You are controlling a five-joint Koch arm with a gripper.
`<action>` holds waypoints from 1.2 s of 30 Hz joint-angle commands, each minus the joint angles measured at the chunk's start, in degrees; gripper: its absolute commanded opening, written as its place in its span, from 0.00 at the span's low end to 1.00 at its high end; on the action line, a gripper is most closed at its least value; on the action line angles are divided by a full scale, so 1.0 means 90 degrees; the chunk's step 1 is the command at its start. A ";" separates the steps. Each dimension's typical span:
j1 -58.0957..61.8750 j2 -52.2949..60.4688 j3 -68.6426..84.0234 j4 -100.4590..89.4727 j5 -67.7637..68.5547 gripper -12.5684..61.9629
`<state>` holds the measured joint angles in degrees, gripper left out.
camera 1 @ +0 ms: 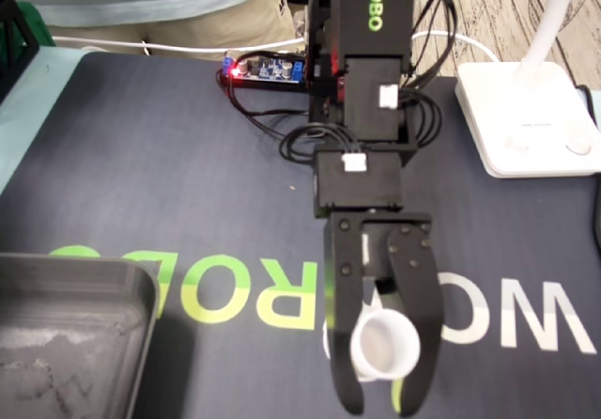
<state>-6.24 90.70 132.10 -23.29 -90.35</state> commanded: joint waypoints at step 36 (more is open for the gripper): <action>0.0234 -0.0342 0.0840 -0.1230 -0.0566 0.43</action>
<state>-5.01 87.10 140.27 -30.23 -94.22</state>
